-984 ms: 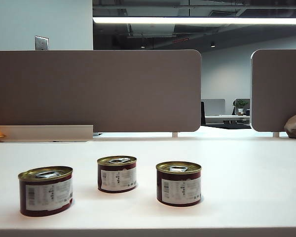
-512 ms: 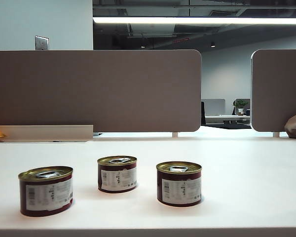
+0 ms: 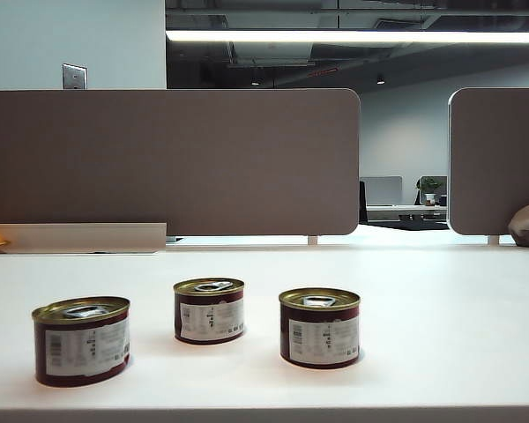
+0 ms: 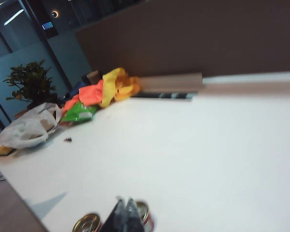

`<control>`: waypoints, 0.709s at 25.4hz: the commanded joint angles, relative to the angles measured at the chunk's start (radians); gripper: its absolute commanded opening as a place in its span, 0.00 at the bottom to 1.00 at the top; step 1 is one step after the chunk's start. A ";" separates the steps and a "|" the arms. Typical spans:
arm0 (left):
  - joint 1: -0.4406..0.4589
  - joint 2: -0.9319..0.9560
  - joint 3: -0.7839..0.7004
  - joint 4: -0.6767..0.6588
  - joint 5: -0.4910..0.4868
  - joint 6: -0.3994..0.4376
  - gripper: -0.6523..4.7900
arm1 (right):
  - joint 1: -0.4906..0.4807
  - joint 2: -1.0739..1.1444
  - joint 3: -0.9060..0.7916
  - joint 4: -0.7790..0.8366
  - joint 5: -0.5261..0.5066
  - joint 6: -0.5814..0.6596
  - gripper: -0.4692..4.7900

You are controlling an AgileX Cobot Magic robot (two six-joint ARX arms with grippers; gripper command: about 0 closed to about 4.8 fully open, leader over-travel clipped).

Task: Pick up the cans one by one and stack them together.

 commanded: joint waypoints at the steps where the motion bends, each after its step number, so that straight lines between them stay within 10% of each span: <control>1: 0.001 0.000 0.111 0.021 -0.081 0.119 0.11 | -0.001 0.042 0.103 0.010 0.077 -0.115 0.09; 5: 0.001 0.019 0.319 0.019 -0.237 0.336 0.11 | -0.001 0.143 0.261 0.001 0.142 -0.183 0.09; 10: 0.001 0.146 0.512 -0.062 -0.262 0.410 0.11 | -0.001 0.337 0.438 -0.149 0.047 -0.289 0.09; 18: 0.001 0.497 0.640 -0.542 -0.010 0.376 0.11 | 0.060 0.638 0.597 -0.400 0.014 -0.498 0.18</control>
